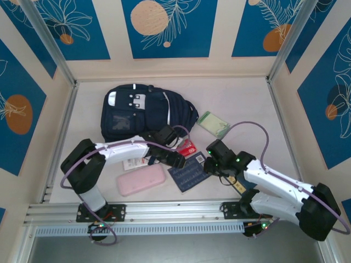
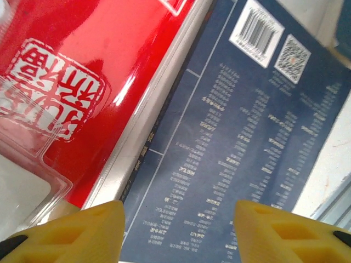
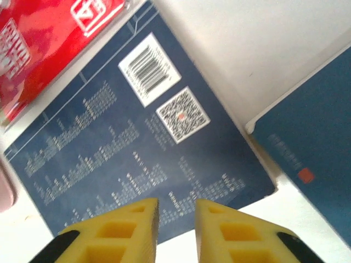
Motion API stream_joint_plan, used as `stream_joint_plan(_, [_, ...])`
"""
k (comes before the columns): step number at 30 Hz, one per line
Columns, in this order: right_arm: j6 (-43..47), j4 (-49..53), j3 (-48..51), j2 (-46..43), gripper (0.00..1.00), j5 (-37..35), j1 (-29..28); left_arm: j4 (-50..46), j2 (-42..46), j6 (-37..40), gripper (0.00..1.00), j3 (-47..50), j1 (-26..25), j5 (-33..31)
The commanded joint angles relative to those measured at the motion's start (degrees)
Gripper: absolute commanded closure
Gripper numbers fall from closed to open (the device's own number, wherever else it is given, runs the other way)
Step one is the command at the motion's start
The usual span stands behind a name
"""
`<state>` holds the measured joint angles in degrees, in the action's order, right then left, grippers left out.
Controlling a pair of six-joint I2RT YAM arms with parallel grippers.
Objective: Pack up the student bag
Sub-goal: Rotate the book at the bottom-center of the table.
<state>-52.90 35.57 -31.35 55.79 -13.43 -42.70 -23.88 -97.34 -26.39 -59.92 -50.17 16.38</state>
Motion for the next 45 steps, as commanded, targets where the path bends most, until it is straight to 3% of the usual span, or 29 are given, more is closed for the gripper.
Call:
stream_joint_plan(1, [-0.51,-3.22,4.91,-1.99,0.77,9.13,0.27,1.37,-2.41,1.17,0.46,-1.89,-0.07,3.06])
stream_joint_plan(4, [-1.37,-4.33,6.51,-0.17,0.77,10.97,0.18,0.9,-4.74,1.13,0.46,-2.98,-0.05,3.85])
stream_joint_plan(13, [-2.9,-6.49,4.92,10.15,0.75,5.4,0.78,0.62,-7.93,1.49,0.42,-2.84,-0.02,2.97])
stream_joint_plan(22, [0.6,-9.85,1.42,13.84,0.71,2.42,9.79,0.47,-8.39,2.32,0.44,-2.79,-0.21,5.77])
stream_joint_plan(28, [2.64,-4.49,-2.64,12.23,0.66,1.05,12.79,0.95,-7.44,3.18,0.45,-2.17,-0.61,6.55])
stream_joint_plan(36, [-0.47,-6.96,5.0,4.27,0.47,10.65,14.9,2.1,-8.92,3.28,0.45,-2.56,-0.56,8.25])
stream_joint_plan(45, [-3.75,-21.4,11.89,5.09,0.46,25.29,17.66,3.05,-8.58,3.71,0.46,-2.02,-0.63,9.6])
